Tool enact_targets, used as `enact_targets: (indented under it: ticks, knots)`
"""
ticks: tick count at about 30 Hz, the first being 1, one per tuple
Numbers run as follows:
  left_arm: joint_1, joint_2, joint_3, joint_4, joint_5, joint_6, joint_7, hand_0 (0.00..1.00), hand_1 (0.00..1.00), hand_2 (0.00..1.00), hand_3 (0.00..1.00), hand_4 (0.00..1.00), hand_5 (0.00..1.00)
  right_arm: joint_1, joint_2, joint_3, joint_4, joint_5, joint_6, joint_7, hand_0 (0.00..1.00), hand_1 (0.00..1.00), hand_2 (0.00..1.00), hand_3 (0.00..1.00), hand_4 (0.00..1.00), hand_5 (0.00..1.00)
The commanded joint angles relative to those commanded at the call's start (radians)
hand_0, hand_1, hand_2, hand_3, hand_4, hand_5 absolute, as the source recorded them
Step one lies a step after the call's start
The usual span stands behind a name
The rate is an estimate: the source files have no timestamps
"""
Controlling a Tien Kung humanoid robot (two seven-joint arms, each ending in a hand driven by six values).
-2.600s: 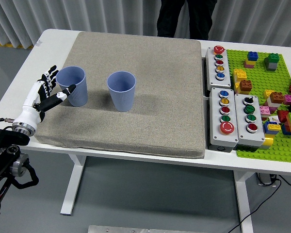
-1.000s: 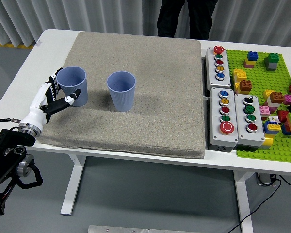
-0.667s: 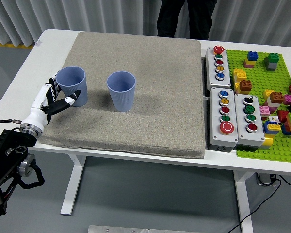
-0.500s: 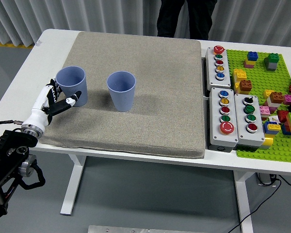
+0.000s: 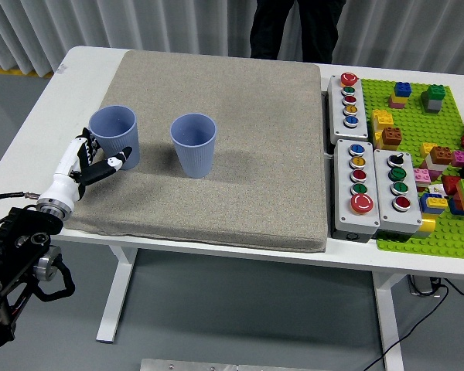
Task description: Pick cup pour cup place
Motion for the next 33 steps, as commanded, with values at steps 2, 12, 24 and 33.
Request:
enact_targets:
  ticks: [2, 12, 24, 33]
  knots:
    - [-0.006, -0.004, 0.004, 0.005, -0.006, 0.0, -0.001, 0.998, 0.998, 0.998, 0.998, 0.766, 0.151, 0.001, 0.0, 0.0, 0.0, 0.0, 0.0, 0.0, 0.695, 0.683, 0.621, 0.603, 0.023, 0.214]
    - [-0.021, -0.012, 0.011, 0.018, -0.014, -0.001, -0.002, 0.998, 0.998, 0.998, 0.998, 0.775, 0.164, 0.004, -0.001, -0.001, 0.0, 0.002, 0.0, 0.001, 0.696, 0.682, 0.621, 0.603, 0.023, 0.21]
    - [-0.038, -0.018, 0.012, 0.045, -0.025, 0.001, -0.004, 0.998, 0.998, 0.998, 0.998, 0.785, 0.18, 0.007, -0.001, -0.001, 0.0, 0.004, -0.001, 0.001, 0.696, 0.682, 0.621, 0.604, 0.023, 0.207]
    - [-0.037, -0.016, 0.01, 0.049, -0.03, 0.0, -0.009, 0.998, 0.998, 0.998, 0.998, 0.784, 0.18, 0.007, -0.001, 0.001, 0.0, 0.003, -0.002, 0.002, 0.695, 0.682, 0.62, 0.603, 0.023, 0.205]
